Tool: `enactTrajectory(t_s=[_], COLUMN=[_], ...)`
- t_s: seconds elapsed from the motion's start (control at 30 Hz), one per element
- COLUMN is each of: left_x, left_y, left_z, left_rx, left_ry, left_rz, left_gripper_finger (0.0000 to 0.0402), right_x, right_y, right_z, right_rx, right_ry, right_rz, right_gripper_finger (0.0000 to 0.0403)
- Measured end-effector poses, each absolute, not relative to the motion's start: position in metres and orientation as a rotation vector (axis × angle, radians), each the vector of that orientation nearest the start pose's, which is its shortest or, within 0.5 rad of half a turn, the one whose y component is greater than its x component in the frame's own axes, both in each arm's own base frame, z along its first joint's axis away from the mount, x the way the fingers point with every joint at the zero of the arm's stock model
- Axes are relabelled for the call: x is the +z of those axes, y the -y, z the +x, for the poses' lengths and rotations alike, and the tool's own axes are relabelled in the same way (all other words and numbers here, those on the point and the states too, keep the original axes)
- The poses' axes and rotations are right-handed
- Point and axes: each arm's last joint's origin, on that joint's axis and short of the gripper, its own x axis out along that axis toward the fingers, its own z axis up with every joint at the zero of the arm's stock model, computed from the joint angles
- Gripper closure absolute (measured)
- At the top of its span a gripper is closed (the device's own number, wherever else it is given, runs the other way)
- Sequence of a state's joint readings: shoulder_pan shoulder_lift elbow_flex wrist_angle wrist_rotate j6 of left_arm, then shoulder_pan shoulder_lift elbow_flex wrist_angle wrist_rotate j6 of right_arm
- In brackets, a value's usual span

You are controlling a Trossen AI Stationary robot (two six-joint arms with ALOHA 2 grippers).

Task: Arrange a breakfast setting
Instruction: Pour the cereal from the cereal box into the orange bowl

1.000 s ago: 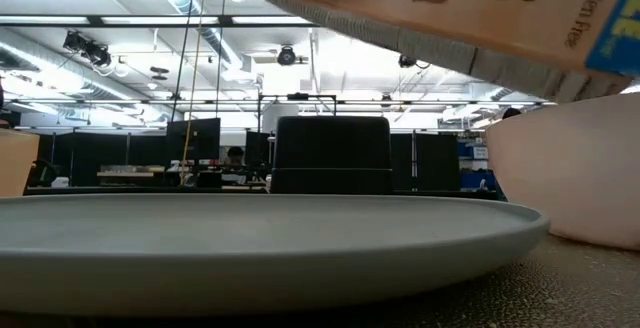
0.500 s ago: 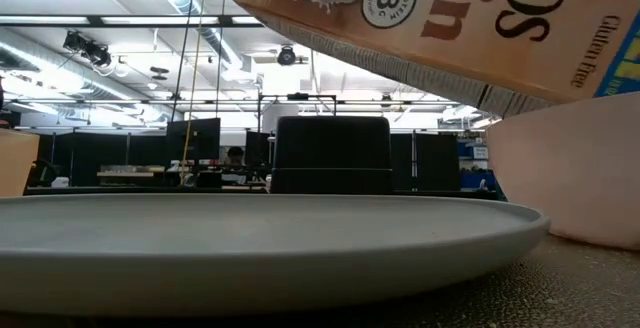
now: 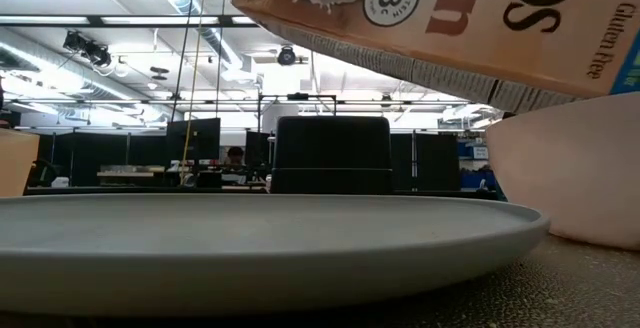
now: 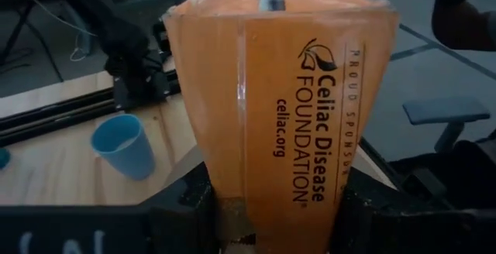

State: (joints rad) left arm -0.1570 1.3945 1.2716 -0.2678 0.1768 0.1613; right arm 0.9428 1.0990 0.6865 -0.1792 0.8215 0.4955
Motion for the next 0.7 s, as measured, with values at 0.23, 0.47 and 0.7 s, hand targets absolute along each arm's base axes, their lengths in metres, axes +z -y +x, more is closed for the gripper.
enactTrajectory(t_s=[0.23, 0.47, 0.7], left_x=[0.3564, 0.3568, 0.3568], left_y=[0.0548, 0.0539, 0.0523], left_z=[0.3086, 0.3089, 0.3089], left_rx=[-0.361, -0.356, -0.357], left_ry=[-0.362, -0.359, -0.359], left_rz=[0.159, 0.158, 0.158], left_gripper_finger=[0.0252, 0.0255, 0.0255], right_x=[0.2462, 0.2444, 0.2438], right_y=[-0.1679, -0.1651, -0.1700], right_z=[0.1480, 0.1475, 0.1522], right_rx=[0.031, -0.004, 0.041], right_ry=[-0.389, -0.398, -0.391], right_rz=[0.024, 0.014, -0.001], right_gripper_finger=[0.0394, 0.0394, 0.0394])
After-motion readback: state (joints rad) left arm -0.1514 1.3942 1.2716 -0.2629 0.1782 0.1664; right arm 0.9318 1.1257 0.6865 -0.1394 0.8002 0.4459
